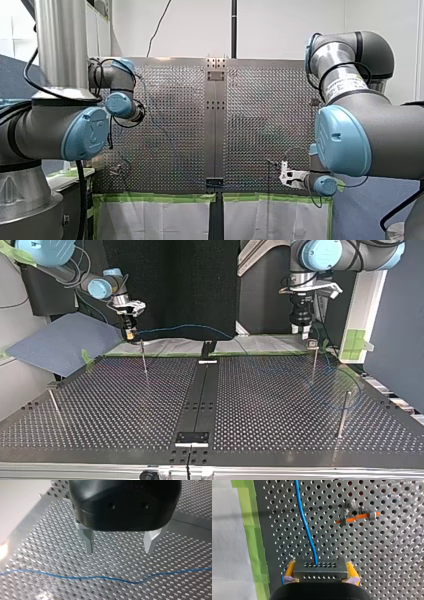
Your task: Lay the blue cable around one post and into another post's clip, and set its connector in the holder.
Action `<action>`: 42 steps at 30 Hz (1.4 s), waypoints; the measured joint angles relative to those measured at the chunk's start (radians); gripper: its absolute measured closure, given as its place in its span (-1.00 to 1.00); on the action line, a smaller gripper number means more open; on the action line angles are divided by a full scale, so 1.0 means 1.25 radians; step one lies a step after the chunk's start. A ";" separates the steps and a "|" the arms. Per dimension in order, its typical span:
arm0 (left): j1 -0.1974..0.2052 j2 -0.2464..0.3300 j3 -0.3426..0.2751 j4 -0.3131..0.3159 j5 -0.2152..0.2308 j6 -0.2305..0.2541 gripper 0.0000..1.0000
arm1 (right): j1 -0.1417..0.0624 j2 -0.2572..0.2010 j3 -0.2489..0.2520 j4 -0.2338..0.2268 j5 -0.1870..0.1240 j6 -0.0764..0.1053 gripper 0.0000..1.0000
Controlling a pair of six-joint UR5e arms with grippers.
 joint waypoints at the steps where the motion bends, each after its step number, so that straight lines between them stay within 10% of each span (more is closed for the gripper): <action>1: -0.003 0.006 0.007 -0.006 -0.003 0.002 -1.00 | -0.001 0.000 0.000 0.001 0.001 0.001 0.97; 16: -0.042 0.108 0.108 -0.107 -0.057 0.050 -1.00 | -0.009 0.000 0.000 0.004 0.000 0.015 0.97; 30: -0.042 0.206 0.210 -0.209 -0.018 0.057 -1.00 | -0.010 0.000 -0.004 0.004 -0.006 0.032 0.97; 42: -0.038 0.155 0.281 -0.280 0.025 0.118 -1.00 | -0.008 0.000 -0.006 0.008 -0.007 0.032 0.97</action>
